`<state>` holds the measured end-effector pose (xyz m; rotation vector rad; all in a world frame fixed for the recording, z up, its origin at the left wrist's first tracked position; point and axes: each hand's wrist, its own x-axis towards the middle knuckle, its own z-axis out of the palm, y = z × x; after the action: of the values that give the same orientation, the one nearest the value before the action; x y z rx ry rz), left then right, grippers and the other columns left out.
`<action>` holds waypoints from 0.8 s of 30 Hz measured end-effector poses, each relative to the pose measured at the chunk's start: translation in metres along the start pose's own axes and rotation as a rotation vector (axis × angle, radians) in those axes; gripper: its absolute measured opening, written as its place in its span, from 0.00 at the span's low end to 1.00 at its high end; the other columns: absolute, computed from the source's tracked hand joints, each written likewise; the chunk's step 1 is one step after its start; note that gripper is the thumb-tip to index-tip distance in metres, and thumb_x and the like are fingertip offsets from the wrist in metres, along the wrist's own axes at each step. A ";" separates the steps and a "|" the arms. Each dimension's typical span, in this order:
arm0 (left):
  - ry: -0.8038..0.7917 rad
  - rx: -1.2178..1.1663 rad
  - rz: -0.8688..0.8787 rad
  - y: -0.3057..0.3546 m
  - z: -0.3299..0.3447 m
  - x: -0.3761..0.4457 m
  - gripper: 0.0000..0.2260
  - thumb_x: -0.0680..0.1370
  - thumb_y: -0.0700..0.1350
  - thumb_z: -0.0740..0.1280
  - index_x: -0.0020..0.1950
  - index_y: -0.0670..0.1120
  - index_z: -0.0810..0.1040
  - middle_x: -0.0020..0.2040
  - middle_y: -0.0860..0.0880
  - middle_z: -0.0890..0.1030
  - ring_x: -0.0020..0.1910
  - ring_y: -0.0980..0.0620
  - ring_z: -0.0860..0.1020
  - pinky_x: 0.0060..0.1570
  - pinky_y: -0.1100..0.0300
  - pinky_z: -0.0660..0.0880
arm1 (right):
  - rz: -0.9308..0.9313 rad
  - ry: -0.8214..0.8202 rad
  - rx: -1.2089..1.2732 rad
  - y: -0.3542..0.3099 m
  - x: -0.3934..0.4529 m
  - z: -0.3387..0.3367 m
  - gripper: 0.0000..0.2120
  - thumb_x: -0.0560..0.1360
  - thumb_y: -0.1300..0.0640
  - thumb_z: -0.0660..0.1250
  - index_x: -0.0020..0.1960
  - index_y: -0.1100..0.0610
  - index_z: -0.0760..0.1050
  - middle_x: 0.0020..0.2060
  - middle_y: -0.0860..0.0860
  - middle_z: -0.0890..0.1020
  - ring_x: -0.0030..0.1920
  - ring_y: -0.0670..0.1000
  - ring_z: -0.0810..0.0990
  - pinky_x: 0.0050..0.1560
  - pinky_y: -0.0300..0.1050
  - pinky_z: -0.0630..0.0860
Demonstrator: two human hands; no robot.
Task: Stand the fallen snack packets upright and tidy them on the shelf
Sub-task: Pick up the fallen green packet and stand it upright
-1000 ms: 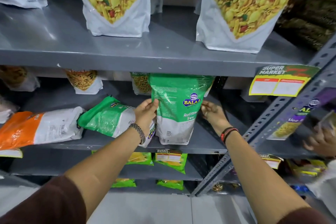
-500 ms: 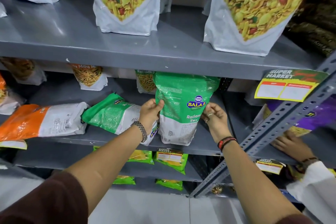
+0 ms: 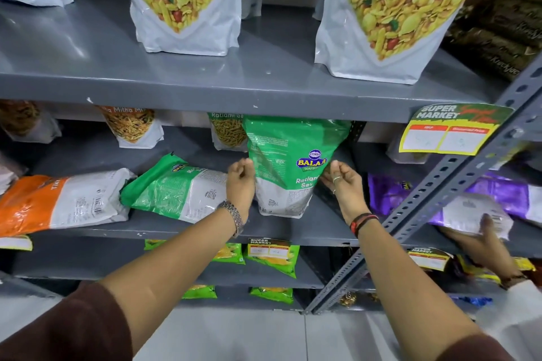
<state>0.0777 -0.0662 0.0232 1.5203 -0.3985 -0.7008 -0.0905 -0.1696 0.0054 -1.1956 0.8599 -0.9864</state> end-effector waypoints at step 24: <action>-0.195 0.148 -0.303 -0.014 0.041 0.001 0.23 0.79 0.54 0.54 0.65 0.40 0.73 0.64 0.38 0.76 0.63 0.40 0.74 0.66 0.48 0.69 | 0.246 0.060 -0.262 0.026 -0.052 -0.015 0.16 0.81 0.53 0.52 0.55 0.62 0.72 0.46 0.56 0.79 0.39 0.50 0.81 0.38 0.44 0.79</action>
<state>0.0494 -0.0969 0.0106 1.6775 -0.3760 -1.0828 -0.1185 -0.1242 -0.0212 -1.2483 1.1813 -0.7279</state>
